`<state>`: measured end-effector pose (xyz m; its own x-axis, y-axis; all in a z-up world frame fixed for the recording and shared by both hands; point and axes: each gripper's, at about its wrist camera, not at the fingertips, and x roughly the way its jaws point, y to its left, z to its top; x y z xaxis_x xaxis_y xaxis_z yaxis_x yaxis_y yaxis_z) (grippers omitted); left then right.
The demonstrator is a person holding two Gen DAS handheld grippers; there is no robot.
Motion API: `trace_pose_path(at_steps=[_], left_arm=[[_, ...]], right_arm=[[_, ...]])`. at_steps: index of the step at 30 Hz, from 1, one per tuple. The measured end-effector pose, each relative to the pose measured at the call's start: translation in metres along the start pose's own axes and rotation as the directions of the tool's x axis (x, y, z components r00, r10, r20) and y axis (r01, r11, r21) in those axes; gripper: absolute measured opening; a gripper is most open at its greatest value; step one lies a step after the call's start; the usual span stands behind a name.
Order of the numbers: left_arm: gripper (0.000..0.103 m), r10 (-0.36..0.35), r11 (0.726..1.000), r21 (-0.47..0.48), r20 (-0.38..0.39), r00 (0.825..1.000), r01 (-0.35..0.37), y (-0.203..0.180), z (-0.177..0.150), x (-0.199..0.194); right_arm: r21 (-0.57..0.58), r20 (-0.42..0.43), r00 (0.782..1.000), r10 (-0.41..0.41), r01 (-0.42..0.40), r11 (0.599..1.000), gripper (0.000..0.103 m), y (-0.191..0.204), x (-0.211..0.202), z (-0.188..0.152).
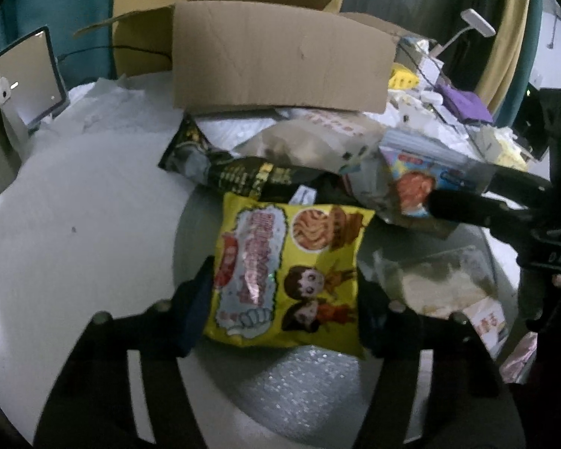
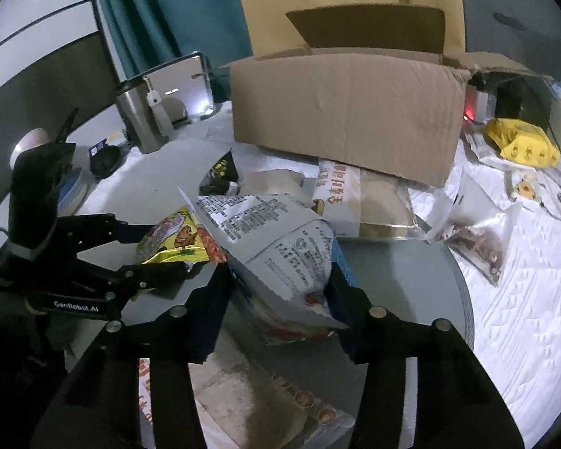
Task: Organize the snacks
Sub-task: 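Grasp the white printed bag with the right gripper while the left grasps the yellow cookie bag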
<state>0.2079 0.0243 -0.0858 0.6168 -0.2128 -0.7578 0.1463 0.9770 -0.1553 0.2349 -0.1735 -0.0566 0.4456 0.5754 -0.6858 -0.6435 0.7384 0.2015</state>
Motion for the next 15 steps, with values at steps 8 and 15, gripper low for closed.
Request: trace_pose_path(at_steps=[8,15], left_arm=[[0.063,-0.014,1.0,-0.021,0.063,0.998,0.015,0.0,0.012,-0.026],[0.063,-0.015,0.999,-0.028,0.112,0.994,0.018,0.003,0.034,-0.038]], right_arm=[[-0.011,0.06,0.998,0.009,-0.009,1.0,0.051,-0.002,-0.021,0.013],[-0.017,0.116,0.993,-0.001,0.003,1.0,0.048,-0.009,-0.037,0.032]])
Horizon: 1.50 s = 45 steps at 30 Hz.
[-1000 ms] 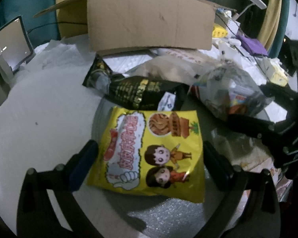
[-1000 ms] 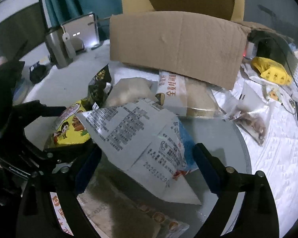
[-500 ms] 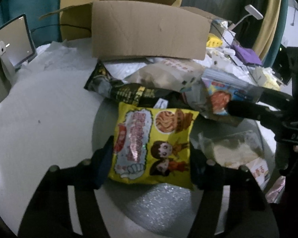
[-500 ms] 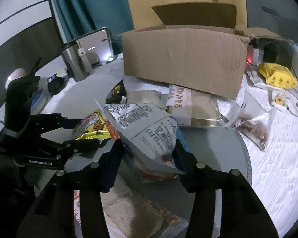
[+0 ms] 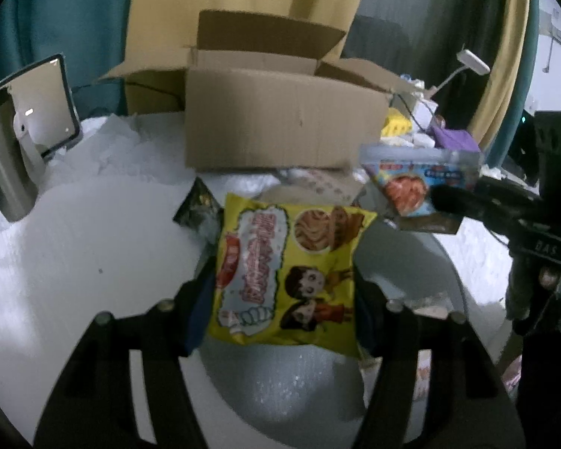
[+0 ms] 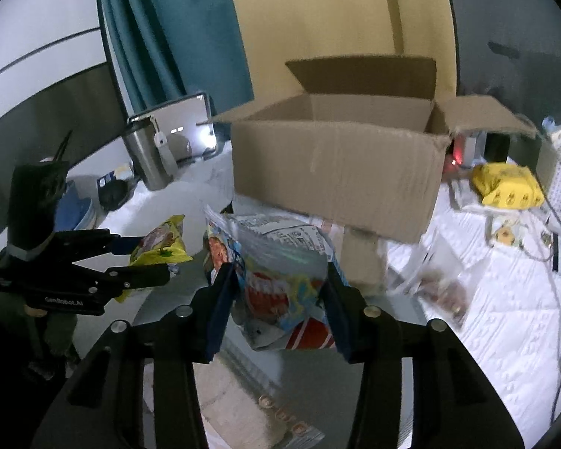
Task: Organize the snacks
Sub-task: 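Grasp the white printed bag with the right gripper while the left grasps the yellow cookie bag, then carry both bags over the box and release them inside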
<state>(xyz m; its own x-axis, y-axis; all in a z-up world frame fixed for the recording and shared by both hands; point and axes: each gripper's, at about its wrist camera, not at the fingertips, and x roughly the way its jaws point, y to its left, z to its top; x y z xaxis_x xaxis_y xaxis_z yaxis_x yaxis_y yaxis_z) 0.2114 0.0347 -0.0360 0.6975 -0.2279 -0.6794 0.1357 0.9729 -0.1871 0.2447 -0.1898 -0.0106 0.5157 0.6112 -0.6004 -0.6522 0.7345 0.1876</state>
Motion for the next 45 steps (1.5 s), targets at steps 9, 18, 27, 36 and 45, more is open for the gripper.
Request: trace_pose_path(at_steps=[9,18,27,36,45], left_arm=[[0.063,-0.005,1.0,0.008,0.042,0.999,0.005,-0.001,0.023,-0.001],[0.063,-0.003,1.0,0.021,0.087,0.996,0.001,-0.002,0.048,-0.006],[0.064,-0.013,0.999,0.039,0.138,0.99,0.008,-0.002,0.076,-0.004],[0.064,-0.033,0.998,0.055,0.186,0.982,0.024,0.0,0.109,0.007],[0.064,-0.021,0.998,0.067,0.225,0.974,0.006,0.007,0.141,0.024]], right_arm=[[-0.014,0.036,0.999,-0.012,0.012,1.0,0.045,-0.011,-0.005,0.019],[-0.009,0.095,0.995,-0.031,0.032,0.999,0.045,-0.023,-0.015,0.042],[-0.01,0.154,0.987,-0.045,0.047,0.999,0.045,-0.033,-0.019,0.068],[-0.016,0.185,0.981,-0.059,0.064,0.998,0.045,-0.047,-0.014,0.095],[0.002,0.215,0.974,-0.074,0.076,0.997,0.045,-0.07,0.0,0.12]])
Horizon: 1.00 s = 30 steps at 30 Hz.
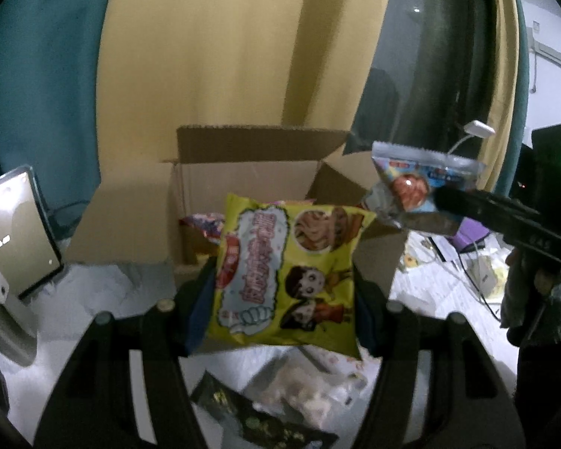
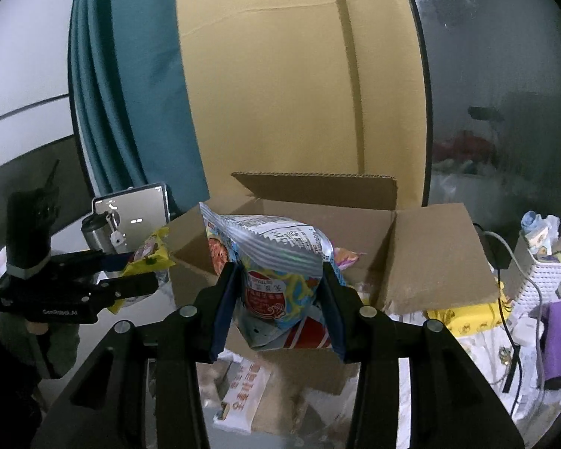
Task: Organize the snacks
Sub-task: 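Carry both bags over the box and release them inside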
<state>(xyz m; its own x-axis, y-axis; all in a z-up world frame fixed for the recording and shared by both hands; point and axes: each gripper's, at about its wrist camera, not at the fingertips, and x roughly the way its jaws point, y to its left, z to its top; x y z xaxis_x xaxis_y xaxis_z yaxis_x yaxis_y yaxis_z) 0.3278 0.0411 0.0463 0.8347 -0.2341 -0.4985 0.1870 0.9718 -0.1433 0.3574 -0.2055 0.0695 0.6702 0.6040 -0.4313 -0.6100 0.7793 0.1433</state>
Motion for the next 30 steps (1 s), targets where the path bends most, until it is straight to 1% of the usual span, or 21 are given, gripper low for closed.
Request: trace_pose_path(at_steps=[3,6,11,16,18,19,20,21,23,25,27,30], left_arm=[[0.064,0.01,1.0,0.004,0.008,1.0,-0.01,0.005,0.009,0.011],[0.064,0.019,1.0,-0.002,0.009,1.0,-0.019,0.012,0.017,0.023],[0.064,0.026,0.999,-0.019,-0.009,1.0,-0.026,0.024,0.026,0.047],[0.064,0.022,0.998,-0.061,-0.03,0.999,-0.024,0.036,0.03,0.071],[0.064,0.017,0.997,-0.073,-0.042,0.999,-0.02,0.039,0.032,0.079],[0.064,0.016,0.996,-0.082,-0.053,0.998,-0.021,0.04,0.032,0.082],[0.065,0.013,0.996,-0.089,-0.06,0.998,-0.019,0.041,0.033,0.085],[0.067,0.003,0.995,-0.099,-0.068,0.998,-0.009,0.042,0.032,0.087],[0.071,-0.008,0.994,-0.111,-0.071,0.997,0.0,0.043,0.031,0.087],[0.083,-0.008,0.993,-0.118,-0.067,0.998,0.0,0.042,0.03,0.085],[0.088,-0.009,0.992,-0.124,-0.058,0.998,0.002,0.042,0.03,0.081],[0.09,-0.012,0.992,-0.127,-0.038,0.999,0.007,0.041,0.03,0.072]], right_arm=[[0.021,0.017,1.0,-0.001,0.0,1.0,0.045,-0.011,0.009,0.004],[0.047,0.015,1.0,-0.018,0.017,0.999,0.045,-0.023,0.02,0.009],[0.062,-0.009,0.999,-0.049,0.05,0.997,0.045,-0.039,0.047,0.014],[0.088,-0.039,0.995,-0.097,0.1,0.991,0.046,-0.055,0.07,0.014],[0.105,-0.049,0.991,-0.123,0.128,0.986,0.049,-0.062,0.078,0.011],[0.114,-0.053,0.99,-0.128,0.133,0.985,0.053,-0.064,0.081,0.009],[0.118,-0.056,0.99,-0.131,0.137,0.983,0.062,-0.066,0.083,0.007],[0.118,-0.058,0.989,-0.137,0.143,0.983,0.068,-0.065,0.084,0.006],[0.109,-0.059,0.988,-0.144,0.15,0.983,0.07,-0.063,0.084,0.004],[0.106,-0.06,0.989,-0.138,0.144,0.984,0.072,-0.061,0.083,0.003],[0.105,-0.063,0.989,-0.136,0.142,0.984,0.072,-0.058,0.08,0.003],[0.104,-0.063,0.99,-0.13,0.136,0.985,0.073,-0.054,0.075,0.003]])
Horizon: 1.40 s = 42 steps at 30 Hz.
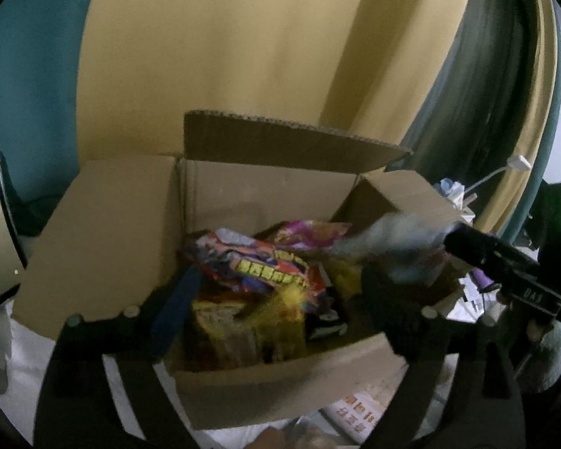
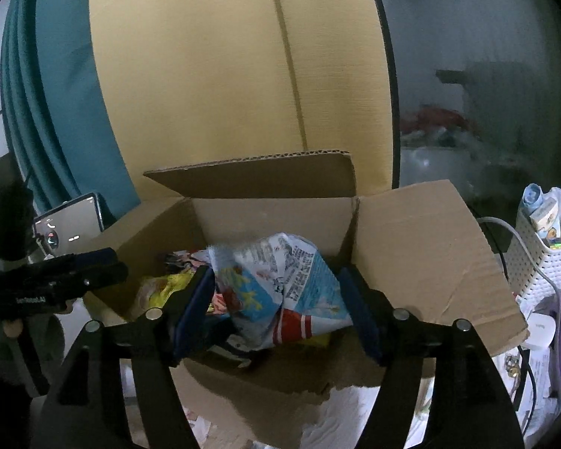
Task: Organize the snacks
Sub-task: 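Carry both bags over the box and release them inside, then withdraw both open grippers from the box toward the pile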
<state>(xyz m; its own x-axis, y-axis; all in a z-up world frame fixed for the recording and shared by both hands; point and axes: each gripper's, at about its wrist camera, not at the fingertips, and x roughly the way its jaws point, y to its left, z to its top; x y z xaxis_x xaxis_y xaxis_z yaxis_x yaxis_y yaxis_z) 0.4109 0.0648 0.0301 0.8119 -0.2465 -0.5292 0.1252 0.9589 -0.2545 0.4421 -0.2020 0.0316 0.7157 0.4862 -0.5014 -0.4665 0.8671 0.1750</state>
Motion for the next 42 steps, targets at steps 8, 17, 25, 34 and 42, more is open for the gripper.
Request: trace_pose_path(at_steps=[8,17,25,34,42], left_arm=[[0.09,-0.016,1.0,0.007,0.016,1.0,0.016,-0.007,-0.004,-0.019],[0.09,-0.039,0.999,0.015,0.035,0.999,0.038,-0.02,-0.019,-0.048],[0.09,-0.044,0.999,0.027,0.013,0.999,0.043,-0.036,-0.044,-0.06],[0.09,-0.025,1.0,0.004,-0.055,0.998,0.026,-0.044,-0.084,-0.056],[0.09,0.006,1.0,0.015,-0.154,0.988,-0.004,-0.048,-0.119,-0.039]], right_arm=[[-0.012,-0.016,1.0,0.011,-0.012,1.0,0.074,0.016,-0.015,-0.008],[-0.014,-0.006,1.0,0.001,-0.002,1.0,0.074,0.028,-0.044,-0.015],[0.0,-0.008,1.0,-0.019,0.019,1.0,0.074,0.025,-0.071,-0.033],[0.039,-0.04,0.998,-0.047,0.049,0.998,0.074,0.002,-0.096,-0.067],[0.09,-0.084,0.994,-0.063,0.071,0.993,0.075,-0.019,-0.096,-0.096]])
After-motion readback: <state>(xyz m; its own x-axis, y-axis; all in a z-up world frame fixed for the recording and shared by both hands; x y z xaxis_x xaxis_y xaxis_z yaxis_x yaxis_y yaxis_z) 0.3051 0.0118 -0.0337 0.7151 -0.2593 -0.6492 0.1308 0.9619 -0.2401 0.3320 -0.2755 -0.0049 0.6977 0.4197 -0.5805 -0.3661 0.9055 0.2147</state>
